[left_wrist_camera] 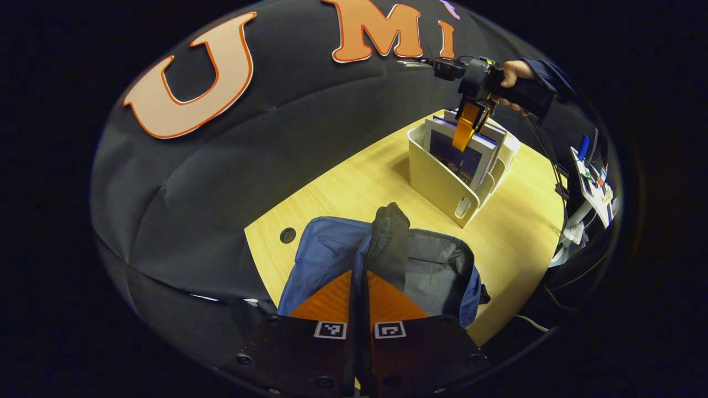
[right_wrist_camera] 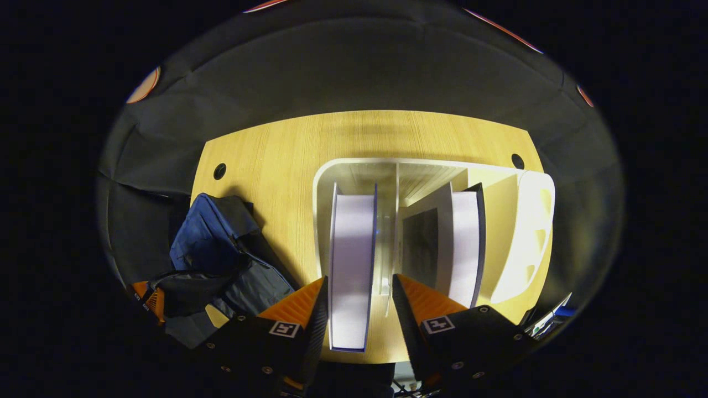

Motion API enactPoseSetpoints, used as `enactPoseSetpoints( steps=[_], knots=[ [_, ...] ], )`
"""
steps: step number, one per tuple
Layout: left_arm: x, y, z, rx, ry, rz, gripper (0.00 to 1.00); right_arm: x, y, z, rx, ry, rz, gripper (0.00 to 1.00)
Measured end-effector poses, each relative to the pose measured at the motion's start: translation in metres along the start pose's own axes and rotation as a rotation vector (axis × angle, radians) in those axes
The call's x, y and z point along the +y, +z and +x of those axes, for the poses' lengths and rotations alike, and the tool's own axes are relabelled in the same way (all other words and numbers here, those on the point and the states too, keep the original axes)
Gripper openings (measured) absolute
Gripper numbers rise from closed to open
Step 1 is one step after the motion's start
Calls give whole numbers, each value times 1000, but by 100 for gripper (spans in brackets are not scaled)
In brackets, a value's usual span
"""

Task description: Open the schoolbag, grab two books from the bookshelf and put them into the schoolbag.

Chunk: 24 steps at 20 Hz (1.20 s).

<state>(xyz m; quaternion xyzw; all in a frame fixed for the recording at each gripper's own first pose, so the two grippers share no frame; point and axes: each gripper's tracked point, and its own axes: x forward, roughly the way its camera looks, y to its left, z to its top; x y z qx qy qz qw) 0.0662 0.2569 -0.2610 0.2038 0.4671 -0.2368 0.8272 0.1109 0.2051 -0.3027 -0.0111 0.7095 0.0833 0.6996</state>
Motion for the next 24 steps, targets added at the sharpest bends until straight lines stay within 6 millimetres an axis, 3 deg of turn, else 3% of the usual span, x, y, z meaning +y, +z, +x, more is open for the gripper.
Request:
enactPoseSetpoints(
  steps=[1,3,5,6,11,12,13,14,18,24],
  knots=[
    [-1,0,1,1,-2,-4,4,2,1,1,10,-1,3,58],
    [-4,-2,1,2,-7,-11,4,-1,5,4,24,-38,14,55],
    [-6,-3,1,0,-10,-18,4,-2,3,9,47,-66,-3,27],
    [-6,-4,1,0,-10,-23,4,-3,5,10,43,-71,-13,35],
    [-9,-6,2,1,-15,-31,4,-1,1,-4,25,-73,-30,27],
    [-9,-5,3,4,-15,-31,4,-3,0,-12,17,-70,-30,27],
    [-7,-7,3,7,-11,-32,4,-7,0,-22,9,-66,-30,17],
    [-7,-6,3,11,-8,-32,4,-10,1,-32,-4,-60,-28,26],
    [-6,0,-3,37,6,12,4,-22,6,-82,-80,-3,15,26],
    [7,20,-15,69,50,99,4,-37,-11,-137,-176,100,30,26]
  ],
)
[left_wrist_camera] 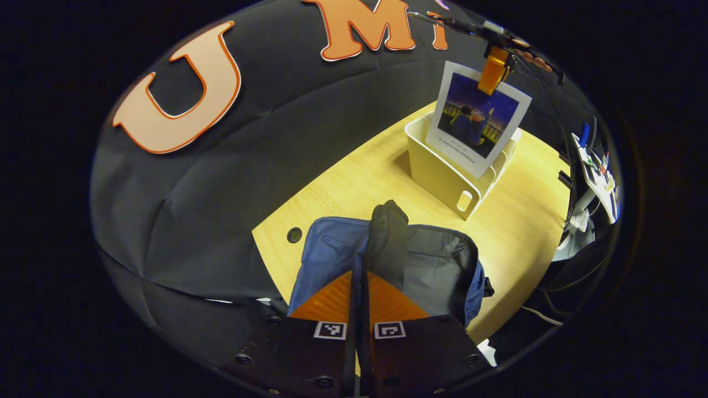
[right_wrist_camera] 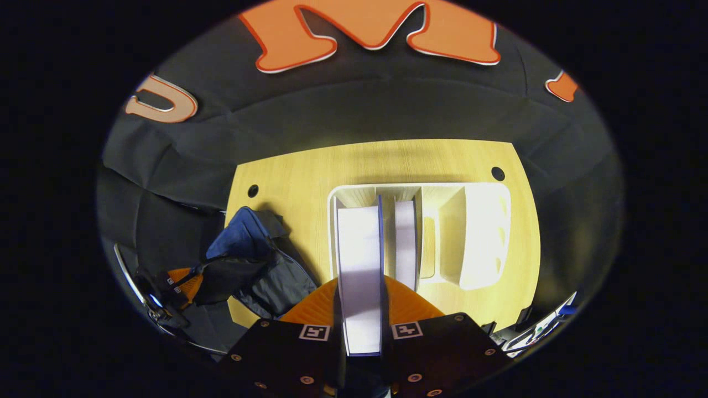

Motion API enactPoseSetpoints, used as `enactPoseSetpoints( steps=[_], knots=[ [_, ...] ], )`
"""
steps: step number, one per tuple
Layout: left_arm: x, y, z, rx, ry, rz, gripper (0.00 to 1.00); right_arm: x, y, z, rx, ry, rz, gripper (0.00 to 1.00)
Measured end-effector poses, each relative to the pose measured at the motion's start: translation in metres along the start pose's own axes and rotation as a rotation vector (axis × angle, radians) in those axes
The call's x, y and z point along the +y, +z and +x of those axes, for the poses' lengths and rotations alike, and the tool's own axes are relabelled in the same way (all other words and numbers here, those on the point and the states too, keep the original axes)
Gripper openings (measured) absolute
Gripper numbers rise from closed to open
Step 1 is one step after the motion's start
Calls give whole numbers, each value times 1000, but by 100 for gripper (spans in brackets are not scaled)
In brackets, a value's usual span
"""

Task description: Open the schoolbag, grab two books from the bookshelf and put them into the schoolbag.

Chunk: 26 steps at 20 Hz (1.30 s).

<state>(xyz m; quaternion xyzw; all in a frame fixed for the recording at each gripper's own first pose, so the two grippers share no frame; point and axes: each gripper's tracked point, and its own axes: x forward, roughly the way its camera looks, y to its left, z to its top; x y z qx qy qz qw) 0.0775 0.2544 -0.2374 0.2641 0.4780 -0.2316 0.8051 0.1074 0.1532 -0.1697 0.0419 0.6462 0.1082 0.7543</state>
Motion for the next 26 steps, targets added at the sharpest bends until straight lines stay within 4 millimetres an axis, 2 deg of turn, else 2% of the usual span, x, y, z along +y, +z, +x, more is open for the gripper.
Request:
enactPoseSetpoints(
  steps=[9,13,17,26],
  knots=[
    [12,14,-11,48,42,12,4,-9,-8,-69,-155,170,79,25],
    [18,21,-17,53,50,-9,4,13,-14,-92,-233,313,114,26],
    [15,28,-15,66,50,-27,4,39,-41,-80,-232,400,126,25],
    [2,23,-15,74,30,-83,4,77,-100,-10,-145,513,284,25]
  ],
)
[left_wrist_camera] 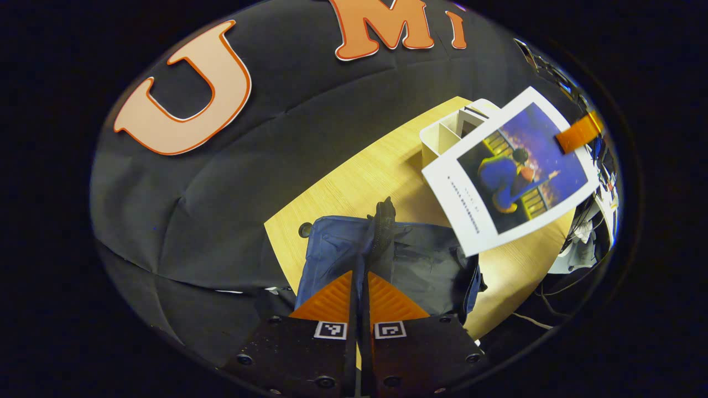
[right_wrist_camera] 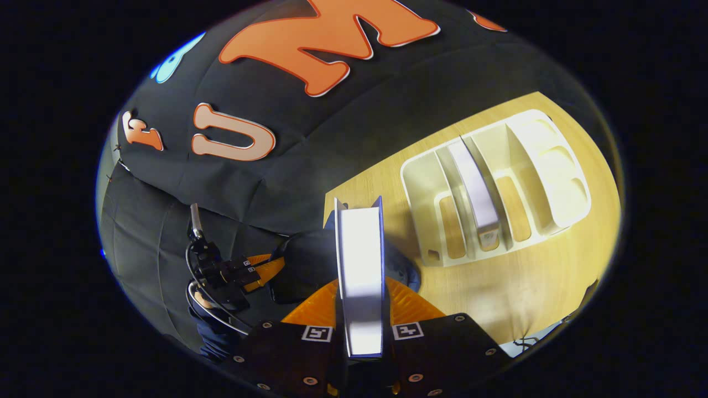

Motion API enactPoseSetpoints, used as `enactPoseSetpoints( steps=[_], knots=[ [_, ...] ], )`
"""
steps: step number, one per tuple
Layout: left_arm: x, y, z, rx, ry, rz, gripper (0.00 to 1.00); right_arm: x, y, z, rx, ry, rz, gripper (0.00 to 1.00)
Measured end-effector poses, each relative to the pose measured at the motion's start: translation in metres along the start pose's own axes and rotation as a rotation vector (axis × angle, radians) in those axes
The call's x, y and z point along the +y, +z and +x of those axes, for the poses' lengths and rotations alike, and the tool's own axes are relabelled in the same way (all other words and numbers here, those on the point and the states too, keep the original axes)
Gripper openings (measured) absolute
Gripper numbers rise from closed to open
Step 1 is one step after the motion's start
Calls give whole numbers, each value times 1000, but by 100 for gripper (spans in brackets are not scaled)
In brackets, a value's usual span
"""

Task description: Open the schoolbag, grab two books from the bookshelf and put them into the schoolbag.

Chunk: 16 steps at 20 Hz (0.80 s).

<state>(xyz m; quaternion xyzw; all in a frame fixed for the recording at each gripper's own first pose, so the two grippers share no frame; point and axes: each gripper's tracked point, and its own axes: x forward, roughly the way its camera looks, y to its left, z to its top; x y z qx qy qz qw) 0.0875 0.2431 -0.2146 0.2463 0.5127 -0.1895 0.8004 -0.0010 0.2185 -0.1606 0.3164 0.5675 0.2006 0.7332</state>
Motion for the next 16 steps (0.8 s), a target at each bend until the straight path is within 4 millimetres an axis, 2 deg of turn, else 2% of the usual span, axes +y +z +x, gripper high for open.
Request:
enactPoseSetpoints(
  steps=[7,16],
  knots=[
    [-8,-1,0,-8,-10,-32,4,9,-61,65,35,43,171,24],
    [-32,-6,-7,-30,-37,-44,4,23,-97,150,20,34,242,25]
  ],
)
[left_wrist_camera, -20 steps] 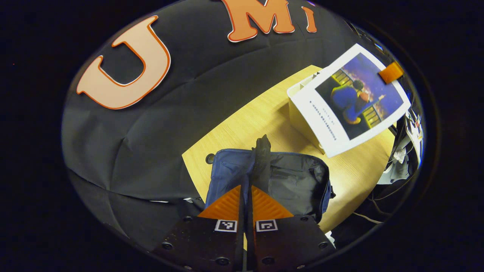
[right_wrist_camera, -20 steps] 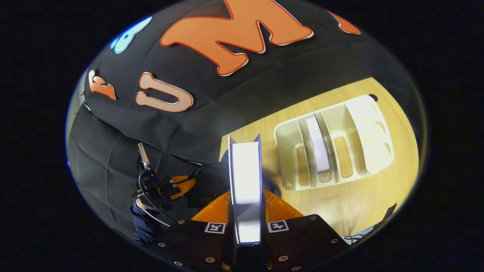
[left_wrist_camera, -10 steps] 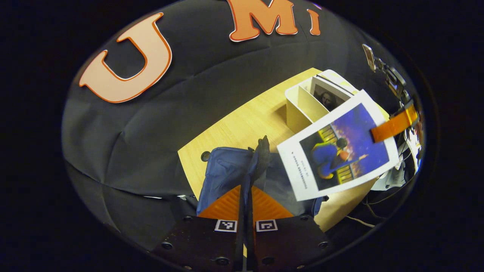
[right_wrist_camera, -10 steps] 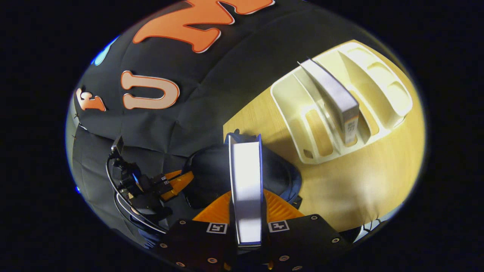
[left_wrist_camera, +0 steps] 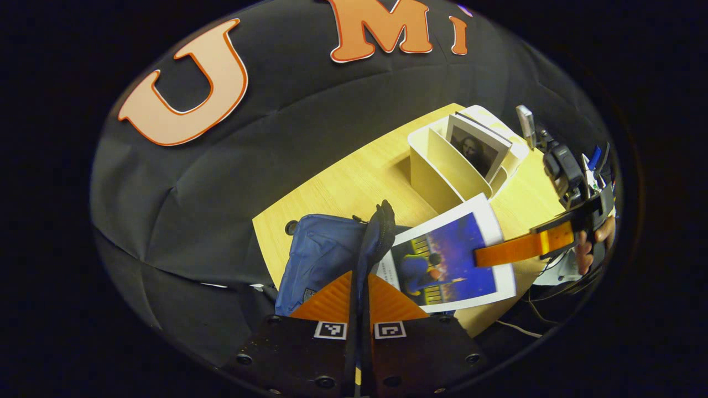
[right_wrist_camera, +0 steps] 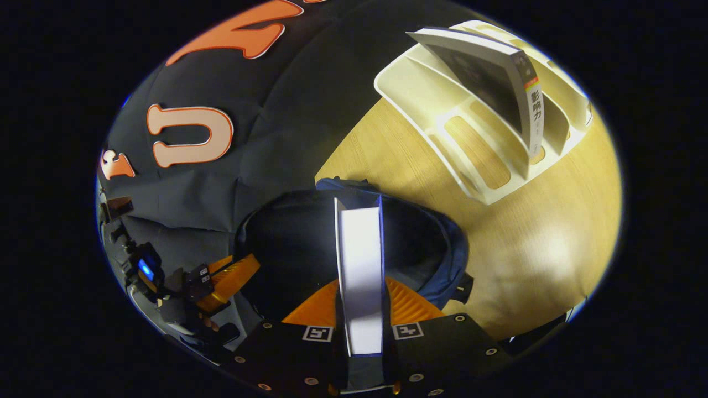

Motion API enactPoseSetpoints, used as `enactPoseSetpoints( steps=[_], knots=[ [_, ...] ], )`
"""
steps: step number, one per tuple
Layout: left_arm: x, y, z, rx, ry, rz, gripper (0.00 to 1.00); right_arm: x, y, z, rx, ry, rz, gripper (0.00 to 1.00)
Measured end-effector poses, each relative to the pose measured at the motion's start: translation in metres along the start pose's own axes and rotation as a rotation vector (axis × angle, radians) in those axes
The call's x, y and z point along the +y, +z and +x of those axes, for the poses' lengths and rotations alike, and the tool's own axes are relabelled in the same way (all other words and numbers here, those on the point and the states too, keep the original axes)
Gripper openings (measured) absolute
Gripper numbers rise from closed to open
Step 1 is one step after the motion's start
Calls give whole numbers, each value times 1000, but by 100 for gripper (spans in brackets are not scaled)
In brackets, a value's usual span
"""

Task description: Open the schoolbag, grab two books from the bookshelf and put them into the schoolbag.

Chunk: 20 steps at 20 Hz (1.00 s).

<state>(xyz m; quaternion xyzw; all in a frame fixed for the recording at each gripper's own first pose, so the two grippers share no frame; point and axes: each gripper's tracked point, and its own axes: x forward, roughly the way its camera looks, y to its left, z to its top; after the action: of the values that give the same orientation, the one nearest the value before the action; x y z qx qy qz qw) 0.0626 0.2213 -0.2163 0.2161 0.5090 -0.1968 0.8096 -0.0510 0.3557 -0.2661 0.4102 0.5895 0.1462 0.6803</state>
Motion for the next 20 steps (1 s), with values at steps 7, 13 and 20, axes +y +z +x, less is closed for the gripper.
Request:
enactPoseSetpoints(
  steps=[7,13,20],
  knots=[
    [-10,-8,-7,-10,-16,21,4,9,-25,62,40,51,33,24],
    [-13,-16,-5,-18,-20,55,4,18,-27,100,21,84,84,25],
    [-9,-22,-4,-22,-34,11,4,33,-36,96,96,102,64,45]
  ],
)
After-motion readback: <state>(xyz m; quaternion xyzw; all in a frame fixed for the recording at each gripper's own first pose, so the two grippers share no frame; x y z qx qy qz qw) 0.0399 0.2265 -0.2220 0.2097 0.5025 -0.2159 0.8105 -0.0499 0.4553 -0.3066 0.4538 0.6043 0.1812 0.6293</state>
